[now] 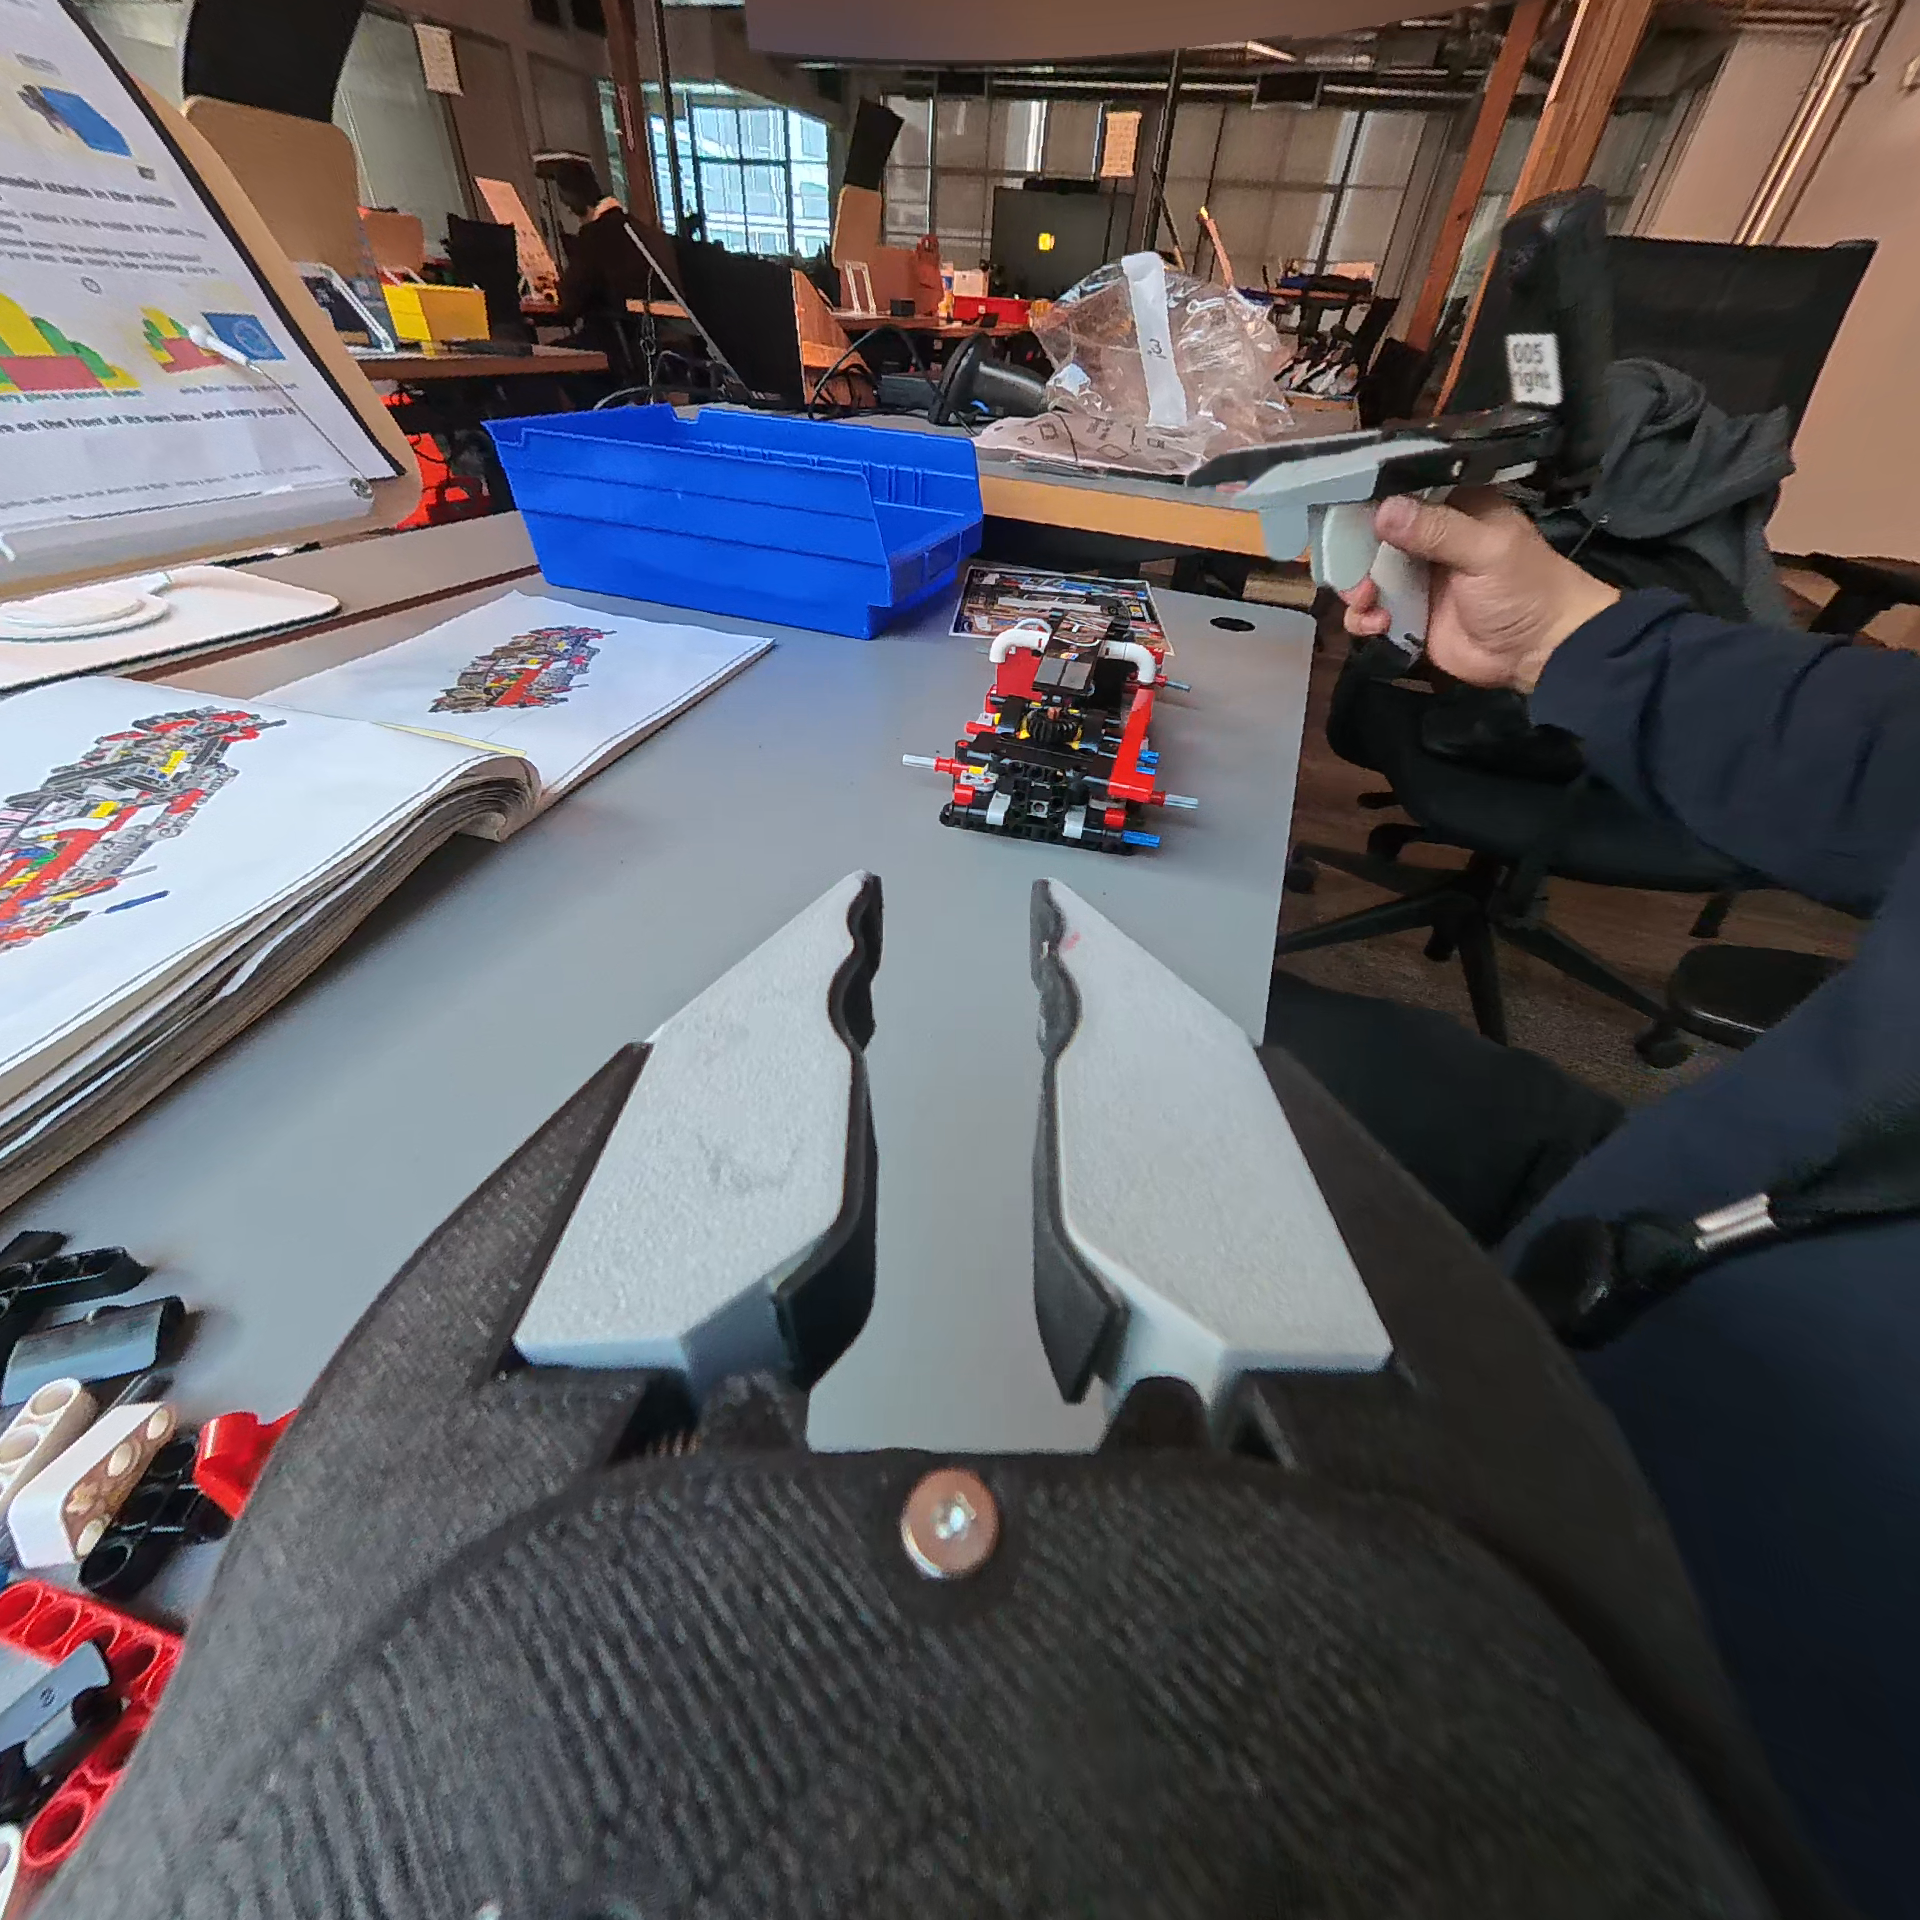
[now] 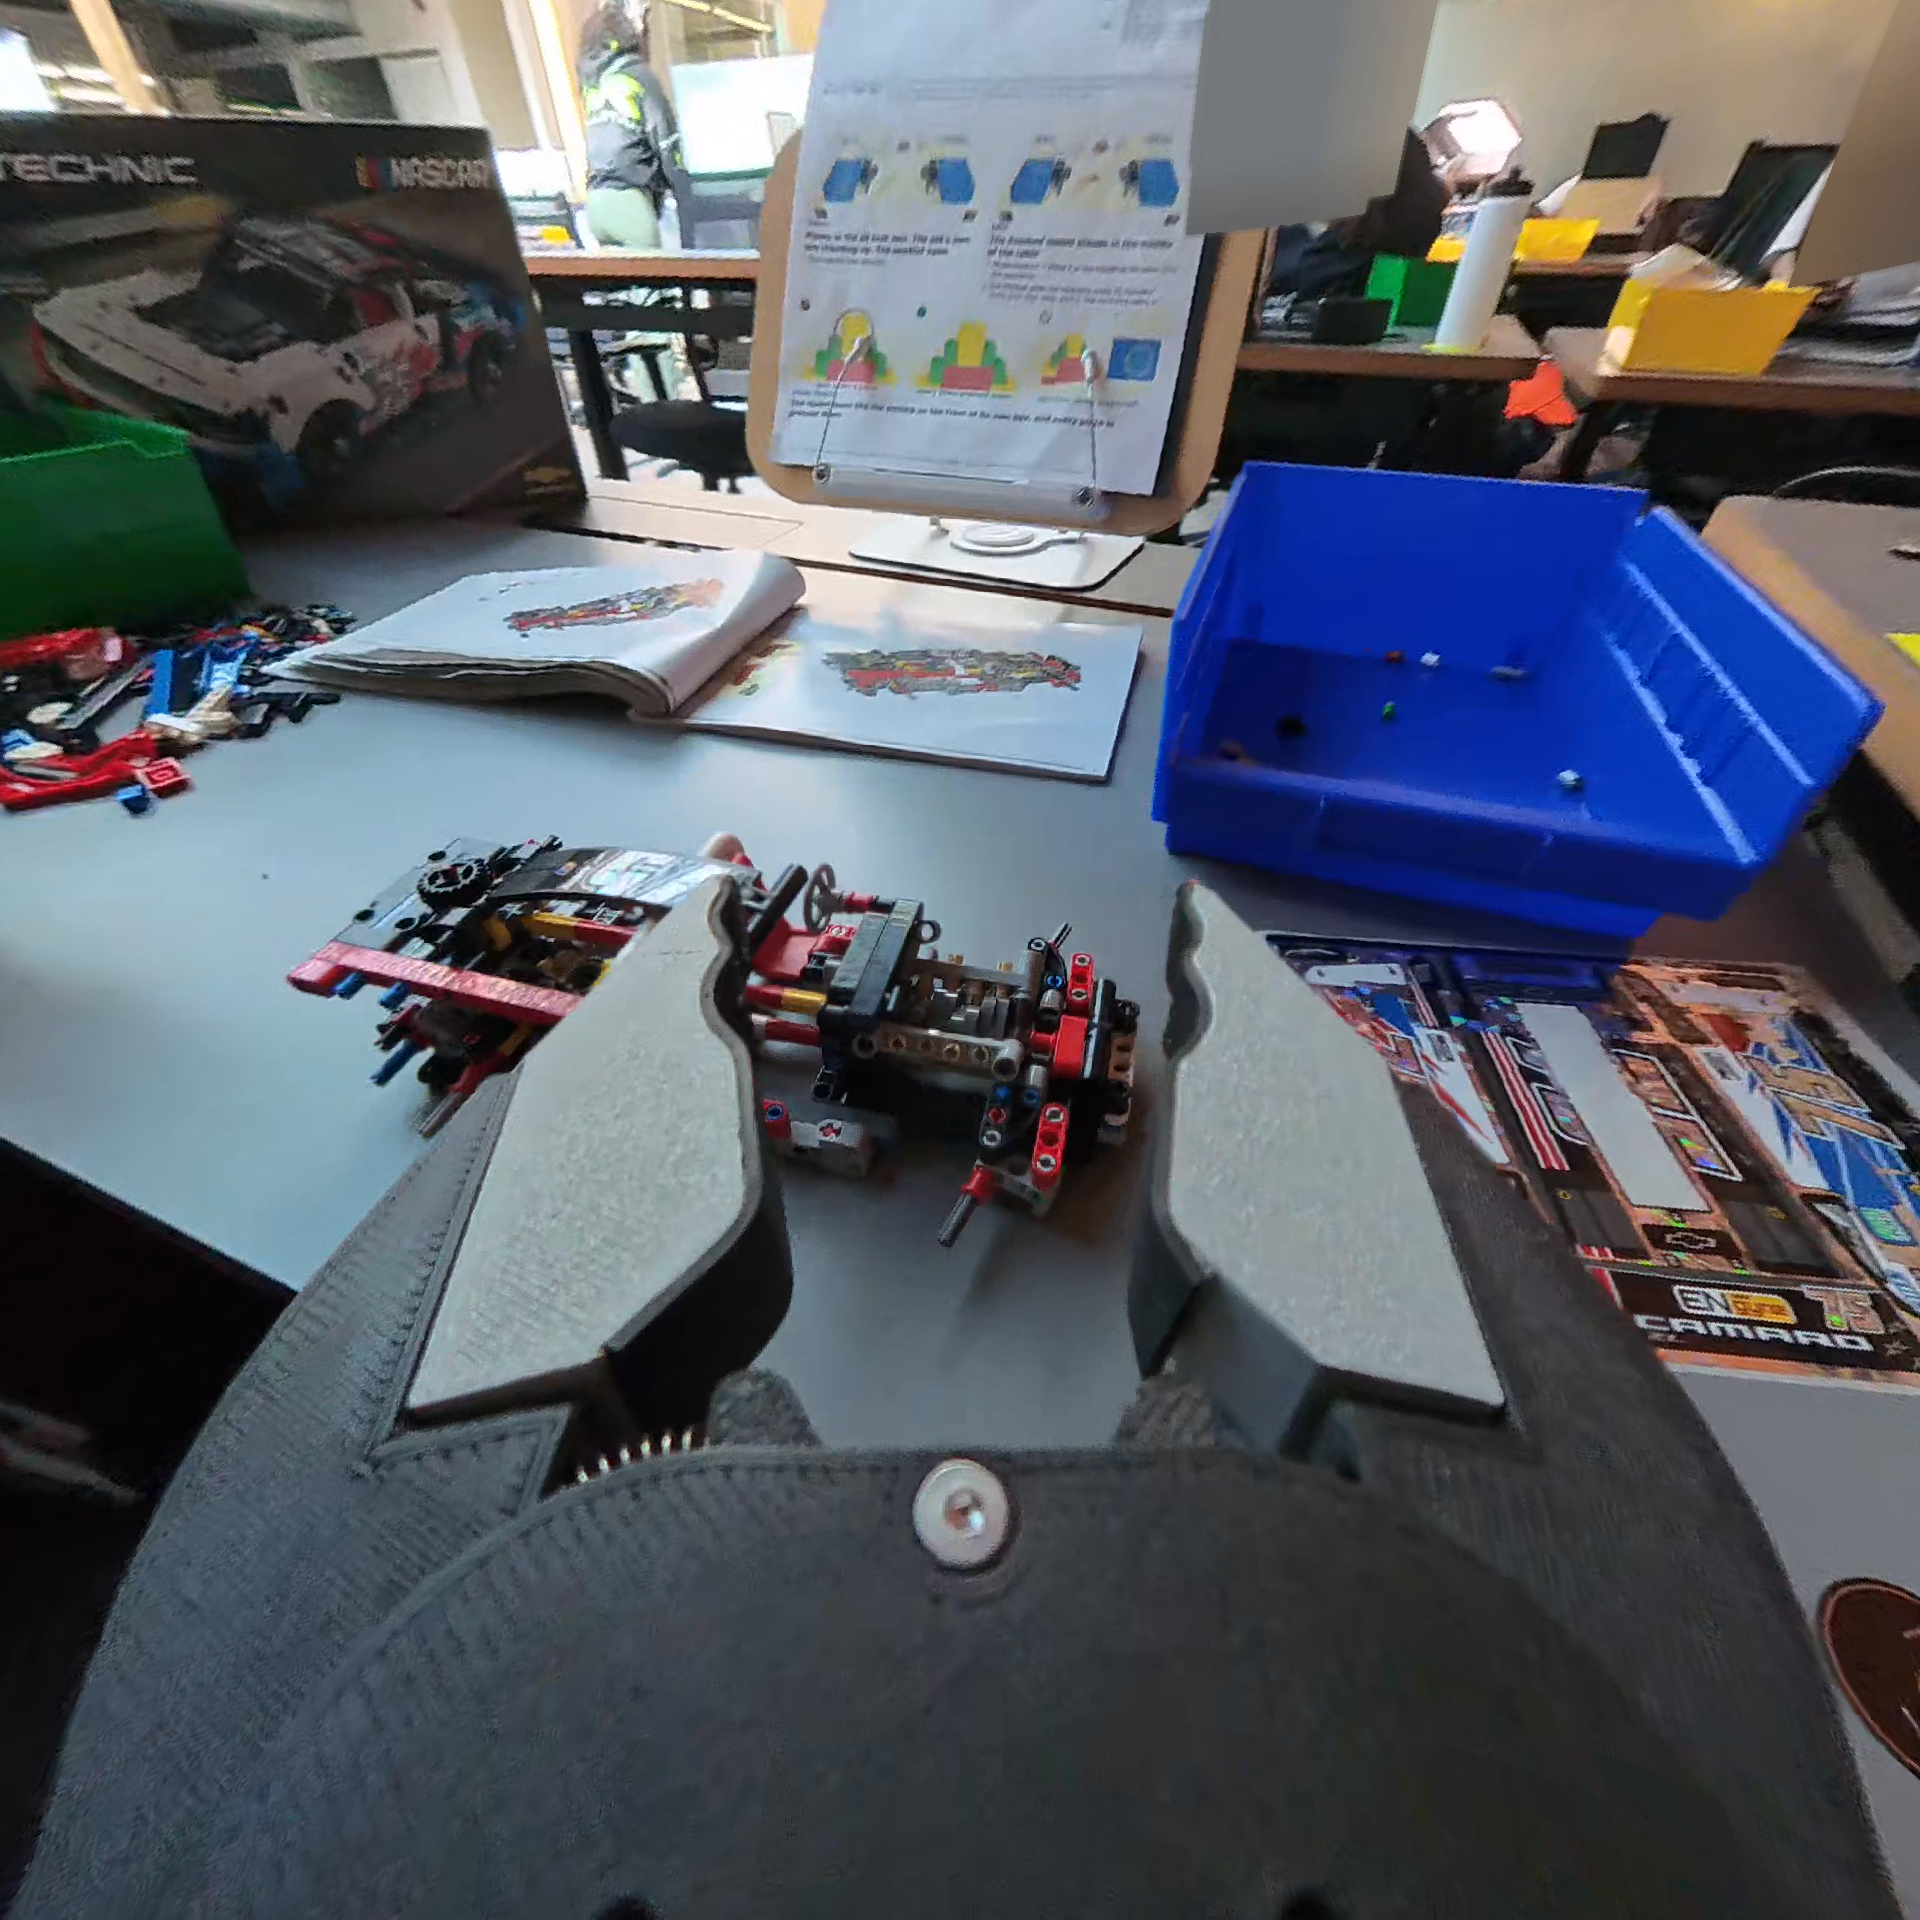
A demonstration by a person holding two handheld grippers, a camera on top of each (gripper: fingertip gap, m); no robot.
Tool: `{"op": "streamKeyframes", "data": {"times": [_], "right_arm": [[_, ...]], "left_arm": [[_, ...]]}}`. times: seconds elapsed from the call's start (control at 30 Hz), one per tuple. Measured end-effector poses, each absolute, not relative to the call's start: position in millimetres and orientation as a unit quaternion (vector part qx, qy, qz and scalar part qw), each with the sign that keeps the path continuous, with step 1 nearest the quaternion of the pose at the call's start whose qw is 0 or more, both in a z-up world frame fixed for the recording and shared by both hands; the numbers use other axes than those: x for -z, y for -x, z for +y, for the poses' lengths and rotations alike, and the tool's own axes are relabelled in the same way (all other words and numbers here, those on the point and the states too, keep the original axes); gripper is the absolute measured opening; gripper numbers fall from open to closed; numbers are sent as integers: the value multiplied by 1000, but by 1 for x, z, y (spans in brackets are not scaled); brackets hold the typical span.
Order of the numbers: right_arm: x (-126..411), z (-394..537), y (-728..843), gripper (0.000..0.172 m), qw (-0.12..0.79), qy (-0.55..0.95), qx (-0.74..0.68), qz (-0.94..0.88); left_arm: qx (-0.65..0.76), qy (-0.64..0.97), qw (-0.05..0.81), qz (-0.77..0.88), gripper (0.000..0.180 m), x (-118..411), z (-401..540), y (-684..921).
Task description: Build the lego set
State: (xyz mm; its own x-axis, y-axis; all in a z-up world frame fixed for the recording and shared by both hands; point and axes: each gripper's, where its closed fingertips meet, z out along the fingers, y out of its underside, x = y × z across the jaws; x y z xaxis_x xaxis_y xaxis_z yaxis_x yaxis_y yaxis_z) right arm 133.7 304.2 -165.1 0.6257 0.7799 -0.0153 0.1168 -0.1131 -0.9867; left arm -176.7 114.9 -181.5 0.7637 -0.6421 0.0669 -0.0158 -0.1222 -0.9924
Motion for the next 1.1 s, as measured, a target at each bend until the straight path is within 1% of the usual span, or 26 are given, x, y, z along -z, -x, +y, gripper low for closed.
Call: {"op": "streamKeyframes", "data": {"times": [0.3,0.37,0.63,0.7,0.87,0.93,1.0,1.03,1.1], "right_arm": [[153,330,-149,79,623,695,-275,-231],[155,343,-154,75,631,695,-264,-220],[172,399,-177,71,658,689,-270,-138],[175,403,-177,66,652,691,-284,-131],[165,401,-183,66,674,664,-299,-121],[149,393,-176,65,687,657,-278,-141],[107,373,-137,60,691,634,-283,-202],[84,362,-106,54,681,628,-288,-242],[51,343,-30,55,632,634,-297,-333]], "left_arm": [[284,680,636,230,26,172,103,183],[284,679,638,227,26,171,102,186],[284,690,622,237,26,176,104,181],[285,695,615,239,26,178,105,180],[282,699,615,233,26,179,108,181],[281,701,614,230,26,179,109,181],[279,697,619,231,25,178,108,182],[278,696,621,231,24,178,108,182],[279,698,618,231,24,178,109,182]]}}
